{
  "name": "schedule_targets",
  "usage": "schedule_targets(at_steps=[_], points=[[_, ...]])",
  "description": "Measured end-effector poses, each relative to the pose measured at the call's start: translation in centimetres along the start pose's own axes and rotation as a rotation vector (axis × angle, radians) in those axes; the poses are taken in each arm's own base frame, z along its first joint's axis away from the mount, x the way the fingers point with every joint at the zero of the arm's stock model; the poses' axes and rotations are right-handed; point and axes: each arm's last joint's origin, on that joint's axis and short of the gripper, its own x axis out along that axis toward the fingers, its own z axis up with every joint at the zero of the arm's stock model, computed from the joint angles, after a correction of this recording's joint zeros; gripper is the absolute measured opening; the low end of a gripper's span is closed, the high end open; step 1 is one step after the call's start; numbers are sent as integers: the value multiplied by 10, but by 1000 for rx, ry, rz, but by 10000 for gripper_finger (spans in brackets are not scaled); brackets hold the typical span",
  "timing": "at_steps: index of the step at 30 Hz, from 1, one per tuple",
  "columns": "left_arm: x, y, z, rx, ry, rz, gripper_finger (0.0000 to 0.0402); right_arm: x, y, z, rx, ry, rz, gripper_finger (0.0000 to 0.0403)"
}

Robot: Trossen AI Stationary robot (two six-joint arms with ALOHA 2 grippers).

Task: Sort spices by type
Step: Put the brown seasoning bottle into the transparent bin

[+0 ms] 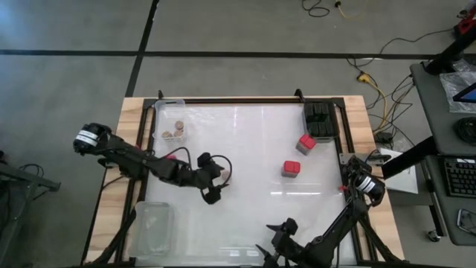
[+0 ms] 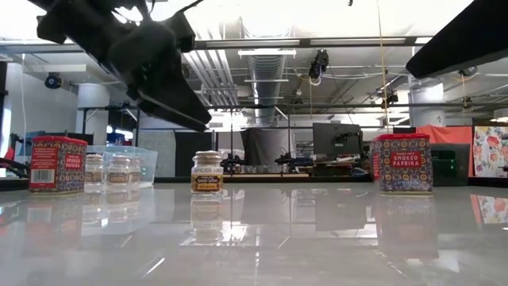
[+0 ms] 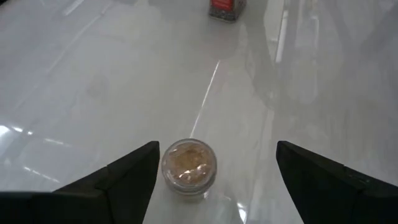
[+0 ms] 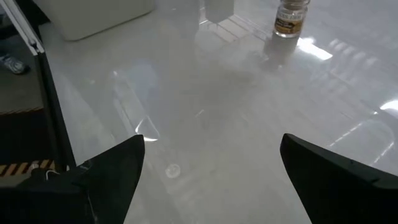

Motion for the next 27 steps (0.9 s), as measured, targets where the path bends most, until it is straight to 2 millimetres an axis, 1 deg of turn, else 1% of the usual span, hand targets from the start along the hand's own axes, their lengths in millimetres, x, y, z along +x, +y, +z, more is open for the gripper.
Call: schedule_targets(at_steps=[6,8,12,17,19,24,27], points=[[4,8,1,-14,24,-16,320,0,0,0,-1,-1,1,364],[5,12,4,-16,43,3,324,1,0,1,-12,-1,-1,364],[5,22,12,-12,133,63,325,3,-1,2,-18,-1,-7,364],[1,13,42,-37,98,32,325,5,-1,3,-10,3,-10,364],[2,11,45,-28,137,9,325,6,-1,3,-16,6,-11,364],[9,16,48,-8,235,43,325,6,-1,3,-28,6,-11,364],[13,14,48,6,302,33,325,6,-1,3,-36,6,-11,364]])
